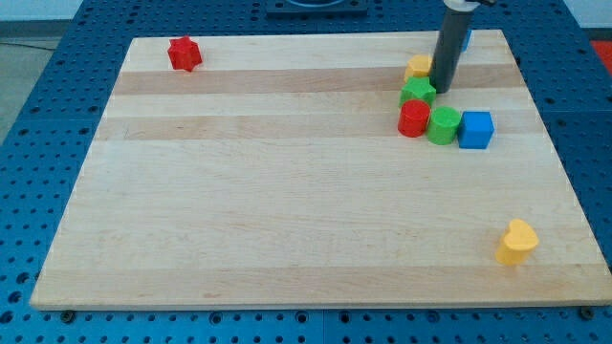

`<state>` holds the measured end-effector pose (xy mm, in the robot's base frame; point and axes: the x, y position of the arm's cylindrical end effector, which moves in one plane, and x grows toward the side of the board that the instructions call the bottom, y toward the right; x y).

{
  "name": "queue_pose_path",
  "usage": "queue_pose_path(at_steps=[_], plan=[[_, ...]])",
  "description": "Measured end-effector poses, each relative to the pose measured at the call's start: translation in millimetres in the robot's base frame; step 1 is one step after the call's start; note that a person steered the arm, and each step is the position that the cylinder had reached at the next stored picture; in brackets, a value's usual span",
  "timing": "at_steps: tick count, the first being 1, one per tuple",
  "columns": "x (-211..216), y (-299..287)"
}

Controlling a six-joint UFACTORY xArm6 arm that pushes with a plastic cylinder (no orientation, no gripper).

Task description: Slide the yellow hexagon to the bottom of the red star

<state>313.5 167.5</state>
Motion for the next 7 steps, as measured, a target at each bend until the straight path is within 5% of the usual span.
queue_pose_path(at_steps=[2, 7], plan=[[-26, 7], [-18, -250]])
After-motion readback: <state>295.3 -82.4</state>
